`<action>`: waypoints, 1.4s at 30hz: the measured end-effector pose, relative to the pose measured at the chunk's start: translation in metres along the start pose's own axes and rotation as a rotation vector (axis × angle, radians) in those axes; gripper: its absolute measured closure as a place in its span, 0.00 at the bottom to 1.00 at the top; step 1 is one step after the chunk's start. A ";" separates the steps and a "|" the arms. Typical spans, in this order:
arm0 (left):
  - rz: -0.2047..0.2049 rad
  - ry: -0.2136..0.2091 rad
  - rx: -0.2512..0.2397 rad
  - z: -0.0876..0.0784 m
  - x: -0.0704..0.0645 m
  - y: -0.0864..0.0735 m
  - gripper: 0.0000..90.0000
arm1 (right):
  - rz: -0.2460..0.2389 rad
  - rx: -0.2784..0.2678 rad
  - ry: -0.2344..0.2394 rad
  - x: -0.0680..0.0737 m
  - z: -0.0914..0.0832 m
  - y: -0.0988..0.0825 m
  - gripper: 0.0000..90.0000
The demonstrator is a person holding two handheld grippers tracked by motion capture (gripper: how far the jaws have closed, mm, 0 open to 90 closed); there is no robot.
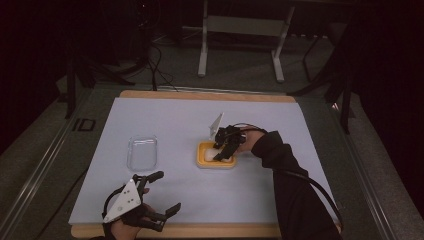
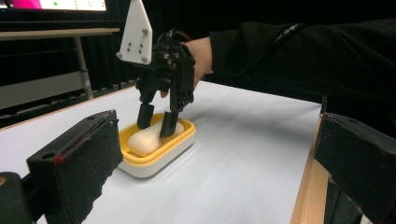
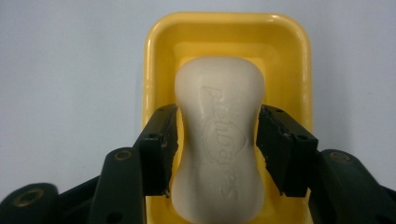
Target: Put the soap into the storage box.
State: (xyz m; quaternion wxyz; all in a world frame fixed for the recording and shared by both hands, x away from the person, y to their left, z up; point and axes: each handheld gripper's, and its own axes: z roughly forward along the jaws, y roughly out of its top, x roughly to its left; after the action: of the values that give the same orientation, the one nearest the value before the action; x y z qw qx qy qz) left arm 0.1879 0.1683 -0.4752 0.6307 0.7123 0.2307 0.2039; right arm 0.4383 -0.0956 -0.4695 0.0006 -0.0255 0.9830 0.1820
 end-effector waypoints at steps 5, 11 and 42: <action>0.002 0.001 0.001 0.000 0.000 0.000 0.01 | 0.000 -0.007 -0.012 0.003 -0.013 0.002 0.53; 0.003 0.003 0.003 0.000 0.000 0.000 0.01 | 0.013 0.021 -0.049 0.006 -0.026 -0.001 0.53; 0.000 0.008 0.010 0.001 0.000 -0.001 0.01 | 0.439 -0.097 -0.286 0.036 -0.057 -0.053 0.16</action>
State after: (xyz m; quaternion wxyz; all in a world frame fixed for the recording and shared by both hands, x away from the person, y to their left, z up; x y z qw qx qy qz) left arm 0.1884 0.1671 -0.4759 0.6263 0.7146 0.2340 0.2057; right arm 0.4056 -0.1675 -0.4353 0.0986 0.2142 0.9450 0.2265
